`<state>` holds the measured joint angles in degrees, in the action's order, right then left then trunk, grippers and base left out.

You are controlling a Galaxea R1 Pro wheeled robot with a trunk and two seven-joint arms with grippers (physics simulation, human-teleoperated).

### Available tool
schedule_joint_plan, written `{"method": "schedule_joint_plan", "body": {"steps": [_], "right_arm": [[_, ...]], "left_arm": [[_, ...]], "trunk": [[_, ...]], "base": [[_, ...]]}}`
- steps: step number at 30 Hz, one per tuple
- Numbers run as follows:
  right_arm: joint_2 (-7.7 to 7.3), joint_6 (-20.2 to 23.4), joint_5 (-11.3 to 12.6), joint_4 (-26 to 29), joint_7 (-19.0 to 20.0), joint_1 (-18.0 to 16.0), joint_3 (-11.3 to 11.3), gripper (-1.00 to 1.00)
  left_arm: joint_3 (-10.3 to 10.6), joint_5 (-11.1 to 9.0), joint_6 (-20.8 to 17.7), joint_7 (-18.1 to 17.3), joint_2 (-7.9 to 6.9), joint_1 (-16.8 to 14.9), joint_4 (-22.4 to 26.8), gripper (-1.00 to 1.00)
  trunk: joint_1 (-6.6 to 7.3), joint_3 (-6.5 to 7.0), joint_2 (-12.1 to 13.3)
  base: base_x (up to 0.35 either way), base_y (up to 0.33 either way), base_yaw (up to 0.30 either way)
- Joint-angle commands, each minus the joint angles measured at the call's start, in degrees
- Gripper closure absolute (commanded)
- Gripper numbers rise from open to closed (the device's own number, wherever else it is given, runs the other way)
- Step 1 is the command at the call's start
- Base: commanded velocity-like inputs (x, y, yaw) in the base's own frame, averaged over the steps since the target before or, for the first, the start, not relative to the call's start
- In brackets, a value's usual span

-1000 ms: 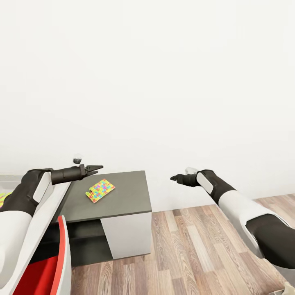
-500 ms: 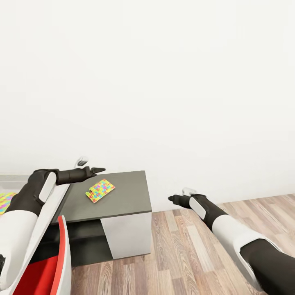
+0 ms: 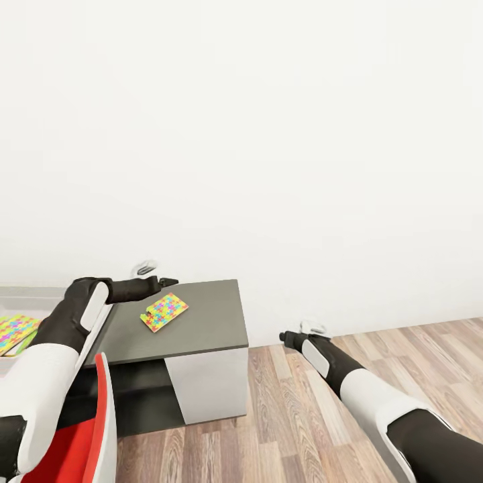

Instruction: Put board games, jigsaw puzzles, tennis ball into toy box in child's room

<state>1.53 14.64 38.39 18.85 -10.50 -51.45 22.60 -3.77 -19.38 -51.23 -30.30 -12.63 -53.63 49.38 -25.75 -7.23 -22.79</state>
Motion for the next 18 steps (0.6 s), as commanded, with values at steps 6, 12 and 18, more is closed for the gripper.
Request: {"method": "schedule_joint_plan", "body": {"steps": [6,12,18], "right_arm": [[-0.33,0.0,0.6,0.1,-0.8,0.8,0.4,-1.00],[-0.65,0.0,0.7,0.1,-0.9,1.0,0.3,-1.00],[-0.73,-0.2,0.9,0.1,-0.9,1.1,0.3,-1.00]], "left_arm": [[-0.1,0.1,0.3,8.2,3.02,0.0,0.0,-1.00],[-0.1,0.0,0.9,15.7,4.39,0.0,0.0,-1.00],[-0.1,0.1,2.4,19.9,5.26,-0.1,0.0,-1.00]], "trunk": [[-0.04,-0.13,-0.1],[-0.04,-0.13,-0.1],[-0.04,-0.13,-0.1]], "base": [[0.000,0.000,0.000],[0.000,0.000,0.000],[0.000,0.000,0.000]]}}
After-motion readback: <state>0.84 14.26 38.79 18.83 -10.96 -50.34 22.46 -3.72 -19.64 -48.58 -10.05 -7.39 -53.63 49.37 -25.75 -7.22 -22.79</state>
